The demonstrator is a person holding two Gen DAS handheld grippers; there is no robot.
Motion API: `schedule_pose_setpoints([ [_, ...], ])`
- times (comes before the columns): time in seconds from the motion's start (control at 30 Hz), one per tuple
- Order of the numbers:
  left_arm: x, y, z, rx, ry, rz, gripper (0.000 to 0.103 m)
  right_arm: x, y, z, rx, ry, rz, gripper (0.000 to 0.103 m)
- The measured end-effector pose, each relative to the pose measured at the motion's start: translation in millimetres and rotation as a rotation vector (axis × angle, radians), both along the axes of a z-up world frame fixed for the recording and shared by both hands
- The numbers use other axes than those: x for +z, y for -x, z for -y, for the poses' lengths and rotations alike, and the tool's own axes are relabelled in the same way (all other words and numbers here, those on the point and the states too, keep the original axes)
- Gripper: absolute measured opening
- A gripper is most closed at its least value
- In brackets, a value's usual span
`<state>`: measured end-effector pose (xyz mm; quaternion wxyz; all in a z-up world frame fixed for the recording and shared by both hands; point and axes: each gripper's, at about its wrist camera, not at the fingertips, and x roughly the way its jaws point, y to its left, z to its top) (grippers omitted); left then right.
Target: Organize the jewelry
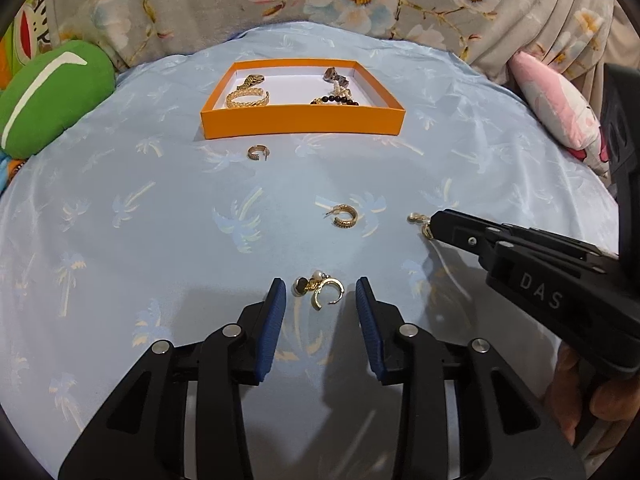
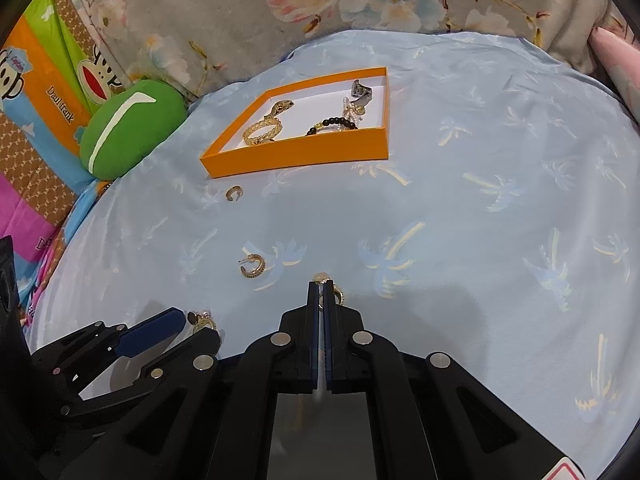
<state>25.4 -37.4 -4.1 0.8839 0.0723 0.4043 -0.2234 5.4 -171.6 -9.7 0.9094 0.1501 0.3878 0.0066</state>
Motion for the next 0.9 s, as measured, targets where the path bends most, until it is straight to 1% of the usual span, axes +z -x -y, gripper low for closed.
schedule_pose_setpoints([
  [0.1, 0, 0, 5, 0.013, -0.029, 0.011, 0.033, 0, 2, 2, 0.0, -0.004, 0.0, 0.001],
  [0.13, -1, 0, 6, 0.017, -0.034, 0.014, 0.029, 1, 3, 2, 0.0, -0.005, 0.001, 0.001],
  [0.17, -1, 0, 6, 0.018, -0.035, 0.015, 0.022, 1, 3, 3, -0.001, -0.006, 0.002, 0.001],
  [0.3, 0, -1, 5, 0.031, -0.028, 0.012, 0.021, 1, 4, 5, 0.003, -0.014, 0.004, 0.001],
  [0.4, 0, -1, 4, 0.035, -0.023, 0.012, 0.02, 3, 1, 3, 0.012, 0.014, 0.008, 0.002],
  [0.47, 2, -2, 1, 0.043, -0.013, 0.016, 0.019, 5, -2, 2, 0.023, 0.027, 0.017, 0.013],
  [0.53, 5, -4, -2, 0.052, -0.002, 0.02, 0.018, 6, -6, 1, 0.024, 0.051, 0.014, 0.015],
  [0.6, 7, -6, -6, 0.057, 0.007, 0.021, 0.016, 3, -12, -1, 0.041, 0.056, -0.01, 0.015],
  [0.73, 7, -9, -10, 0.061, 0.016, 0.017, 0.016, -2, -19, -8, 0.055, 0.101, -0.042, 0.015],
  [0.8, 7, -9, -10, 0.061, 0.017, 0.018, 0.016, -3, -20, -9, 0.053, 0.107, -0.048, 0.015],
  [0.9, 7, -9, -10, 0.061, 0.021, 0.016, 0.016, -4, -19, -7, 0.04, 0.106, -0.051, 0.006],
])
